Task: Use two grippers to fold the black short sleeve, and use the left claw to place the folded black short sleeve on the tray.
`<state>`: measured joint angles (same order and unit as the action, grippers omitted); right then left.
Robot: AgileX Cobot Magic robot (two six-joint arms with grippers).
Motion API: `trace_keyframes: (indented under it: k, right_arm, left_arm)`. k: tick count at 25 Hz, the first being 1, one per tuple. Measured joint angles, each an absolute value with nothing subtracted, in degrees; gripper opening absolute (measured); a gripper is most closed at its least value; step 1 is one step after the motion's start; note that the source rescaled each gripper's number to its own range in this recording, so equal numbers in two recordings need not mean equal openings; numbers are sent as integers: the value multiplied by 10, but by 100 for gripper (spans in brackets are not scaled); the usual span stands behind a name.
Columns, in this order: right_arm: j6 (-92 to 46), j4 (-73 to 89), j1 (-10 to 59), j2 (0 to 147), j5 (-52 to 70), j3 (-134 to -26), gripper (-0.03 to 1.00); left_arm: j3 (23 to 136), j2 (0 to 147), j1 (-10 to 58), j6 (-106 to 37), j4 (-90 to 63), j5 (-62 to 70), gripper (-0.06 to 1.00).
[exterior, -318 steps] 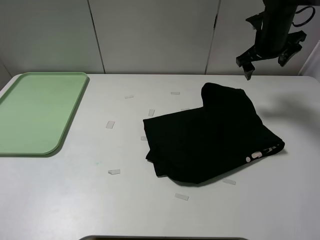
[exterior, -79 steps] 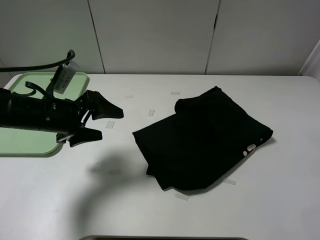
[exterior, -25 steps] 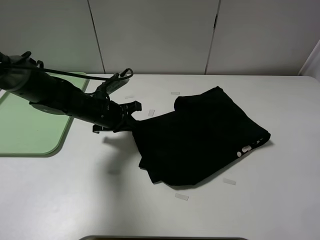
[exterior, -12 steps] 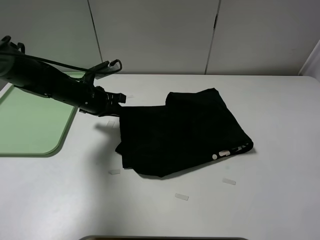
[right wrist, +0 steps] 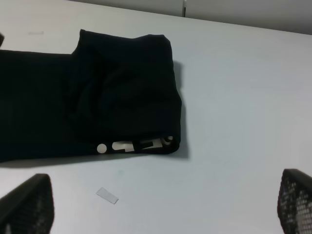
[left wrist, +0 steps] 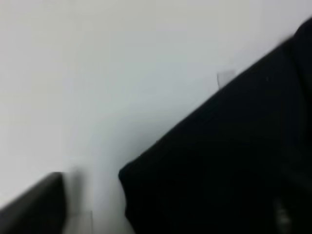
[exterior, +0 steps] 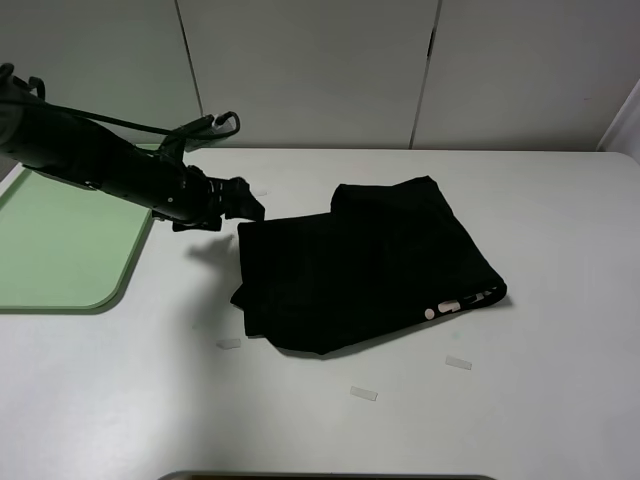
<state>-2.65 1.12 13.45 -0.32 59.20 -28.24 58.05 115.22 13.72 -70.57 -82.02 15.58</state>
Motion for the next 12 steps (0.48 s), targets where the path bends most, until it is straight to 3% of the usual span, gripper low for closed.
trace_keyframes:
  k: [4,12]
  right_arm:
    - [-26,11,135,-3,592,-282,100]
    - [-26,11,135,-3,592,-282,100]
  left_arm:
    - [580,1118,150,-705,-820,160,96]
    - [514,1059,196,-630,-821,186,98]
